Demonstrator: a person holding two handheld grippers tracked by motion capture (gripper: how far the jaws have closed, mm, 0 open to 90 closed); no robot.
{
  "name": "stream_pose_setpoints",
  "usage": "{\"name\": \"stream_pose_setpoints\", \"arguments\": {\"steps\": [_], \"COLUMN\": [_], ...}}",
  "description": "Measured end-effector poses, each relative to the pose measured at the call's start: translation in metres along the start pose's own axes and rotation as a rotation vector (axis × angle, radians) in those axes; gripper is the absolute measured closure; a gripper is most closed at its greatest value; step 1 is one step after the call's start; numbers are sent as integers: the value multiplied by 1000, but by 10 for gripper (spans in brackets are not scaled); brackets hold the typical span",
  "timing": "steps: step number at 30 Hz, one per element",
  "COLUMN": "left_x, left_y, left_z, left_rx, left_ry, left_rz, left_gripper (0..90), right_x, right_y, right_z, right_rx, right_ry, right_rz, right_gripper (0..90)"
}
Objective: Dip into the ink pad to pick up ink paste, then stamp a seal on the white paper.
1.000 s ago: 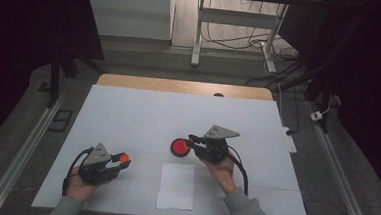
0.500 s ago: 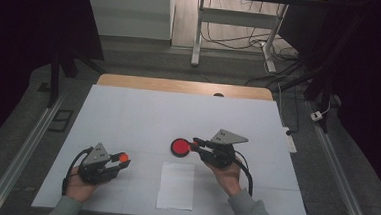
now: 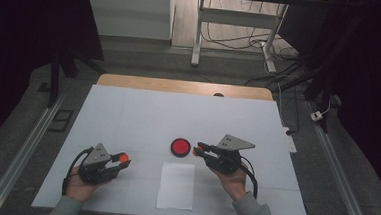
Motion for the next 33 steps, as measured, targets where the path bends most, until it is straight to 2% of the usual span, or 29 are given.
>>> {"name": "stream_pose_setpoints", "arguments": {"steps": [18, 33], "left_x": [0, -1], "left_y": [0, 0], "left_z": [0, 0], "left_rx": [1, 0], "left_ry": [1, 1], "left_rz": [0, -2], "left_gripper": [648, 648], "right_x": [-14, -23], "right_y": [-5, -7], "right_z": [8, 7], "right_rx": [-6, -18], "right_ry": [32, 57], "right_rz": [8, 17], "right_gripper": [723, 723]}}
Point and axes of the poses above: each handheld gripper's, and its own axes: z roughly backward along the jaws, y roughly out of its top, x roughly to its right, the point moved 6 cm from there along -z, roughly forward along the jaws, and after that the axes turned 4 degrees about x, right-handed, at the moved point
